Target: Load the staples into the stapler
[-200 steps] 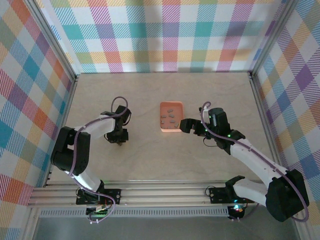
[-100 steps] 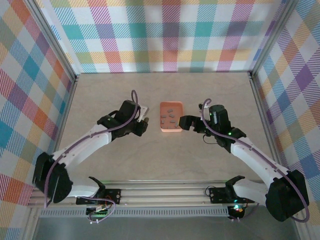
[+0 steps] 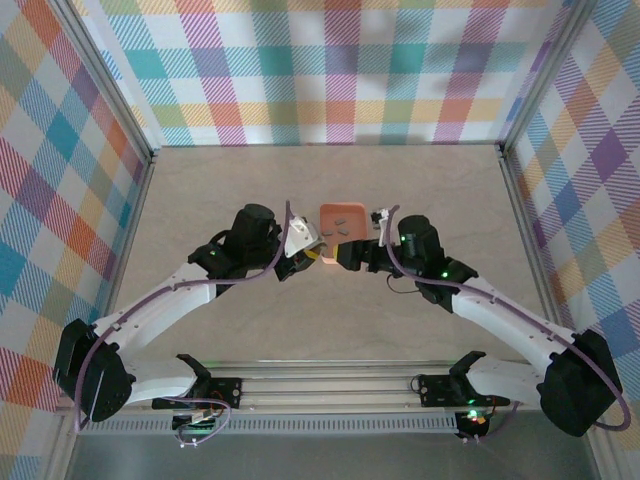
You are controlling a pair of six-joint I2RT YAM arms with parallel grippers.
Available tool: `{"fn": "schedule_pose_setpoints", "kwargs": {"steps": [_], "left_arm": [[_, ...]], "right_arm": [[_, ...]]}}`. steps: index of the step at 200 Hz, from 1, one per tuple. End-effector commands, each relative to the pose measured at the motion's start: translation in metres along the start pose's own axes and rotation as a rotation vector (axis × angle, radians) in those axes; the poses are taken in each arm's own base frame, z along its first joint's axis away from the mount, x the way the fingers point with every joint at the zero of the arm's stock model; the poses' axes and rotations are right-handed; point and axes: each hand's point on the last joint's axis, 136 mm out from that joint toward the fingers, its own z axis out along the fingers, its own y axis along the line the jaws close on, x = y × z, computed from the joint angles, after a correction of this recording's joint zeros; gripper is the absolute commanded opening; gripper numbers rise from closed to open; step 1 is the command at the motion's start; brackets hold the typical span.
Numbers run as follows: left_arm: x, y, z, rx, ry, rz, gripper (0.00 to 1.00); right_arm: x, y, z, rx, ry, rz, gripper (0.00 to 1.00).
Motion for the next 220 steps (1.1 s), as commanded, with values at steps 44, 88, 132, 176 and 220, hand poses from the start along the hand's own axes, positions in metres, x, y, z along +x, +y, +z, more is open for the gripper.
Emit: {"fn": "schedule_pose_setpoints", "kwargs": {"steps": [44,88,132,176,220], "left_arm": [[-0.005,-0.011,0.005,0.040,-0.013,0.090,0.18],[-0.004,-0.015,0.009,0.053,0.007,0.096,0.18],[-0.005,-0.016,0.009,0.052,0.010,0.099,0.18],[-0.007,-0.018,0.008,0.054,0.004,0.110,0.18],[-0.008,-0.020,0.007,0.056,0.000,0.114,0.18]], "right_arm": [[0.002,0.038,0.015,-0.123,-0.012,0.029,0.70],[0.002,0.042,0.026,-0.111,-0.004,0.046,0.60],[0.003,0.039,0.031,-0.104,-0.002,0.061,0.44],[0.005,0.032,0.034,-0.072,0.000,0.081,0.48],[0.005,0.031,0.034,-0.071,-0.006,0.070,0.36]]}}
